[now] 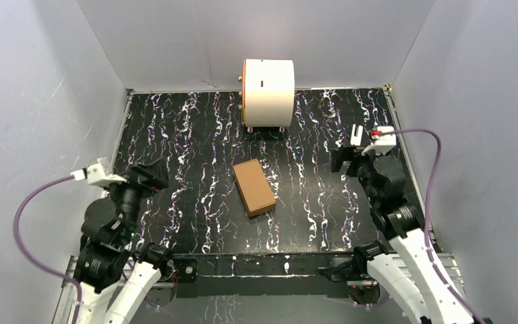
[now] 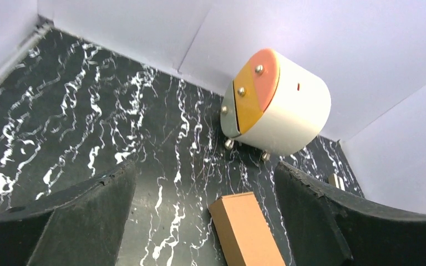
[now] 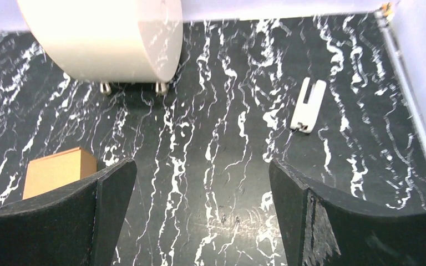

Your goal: Fold the paper box

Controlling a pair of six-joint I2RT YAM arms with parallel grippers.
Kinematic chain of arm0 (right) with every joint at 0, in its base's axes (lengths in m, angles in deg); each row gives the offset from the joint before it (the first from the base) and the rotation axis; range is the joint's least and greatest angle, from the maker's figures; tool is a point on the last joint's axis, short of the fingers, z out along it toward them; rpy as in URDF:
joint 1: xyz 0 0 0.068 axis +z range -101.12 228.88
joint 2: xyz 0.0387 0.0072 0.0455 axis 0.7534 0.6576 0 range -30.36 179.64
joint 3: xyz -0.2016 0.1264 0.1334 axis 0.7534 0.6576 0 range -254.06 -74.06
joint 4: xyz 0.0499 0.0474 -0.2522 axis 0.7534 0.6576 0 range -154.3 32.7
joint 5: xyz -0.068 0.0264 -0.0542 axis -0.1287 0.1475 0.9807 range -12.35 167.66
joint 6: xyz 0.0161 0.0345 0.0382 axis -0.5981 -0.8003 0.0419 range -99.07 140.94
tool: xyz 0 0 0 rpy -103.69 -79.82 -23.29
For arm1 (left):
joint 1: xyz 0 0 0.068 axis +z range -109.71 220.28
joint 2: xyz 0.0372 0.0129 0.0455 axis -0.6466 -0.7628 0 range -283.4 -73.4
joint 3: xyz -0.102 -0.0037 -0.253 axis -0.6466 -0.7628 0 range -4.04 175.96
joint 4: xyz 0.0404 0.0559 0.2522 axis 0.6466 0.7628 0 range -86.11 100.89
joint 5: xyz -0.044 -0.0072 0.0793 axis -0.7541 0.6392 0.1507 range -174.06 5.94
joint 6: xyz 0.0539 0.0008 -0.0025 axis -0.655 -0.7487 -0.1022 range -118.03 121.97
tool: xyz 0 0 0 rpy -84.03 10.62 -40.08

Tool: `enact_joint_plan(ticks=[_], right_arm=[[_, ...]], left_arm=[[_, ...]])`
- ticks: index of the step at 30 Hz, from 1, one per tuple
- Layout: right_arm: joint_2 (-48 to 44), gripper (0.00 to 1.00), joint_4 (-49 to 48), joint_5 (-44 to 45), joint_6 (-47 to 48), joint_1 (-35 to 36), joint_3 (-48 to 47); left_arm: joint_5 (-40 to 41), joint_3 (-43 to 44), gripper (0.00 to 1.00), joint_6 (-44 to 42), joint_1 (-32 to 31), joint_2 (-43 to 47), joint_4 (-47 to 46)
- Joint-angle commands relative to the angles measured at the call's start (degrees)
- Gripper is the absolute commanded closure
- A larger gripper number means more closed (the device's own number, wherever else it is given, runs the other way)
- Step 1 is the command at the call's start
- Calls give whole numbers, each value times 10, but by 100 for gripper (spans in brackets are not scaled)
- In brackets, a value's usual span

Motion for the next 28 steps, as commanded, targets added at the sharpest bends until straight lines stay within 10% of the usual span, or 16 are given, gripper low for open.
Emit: enact_joint_plan(ticks=[1,28], right_arm=[[-78,1,9,29,26,-2,33],[-110,1,1,17,24,-2,53]], left_arm=[[22,8,9,-50,3,64,43],[25,-114,9,-75,3,155,0]])
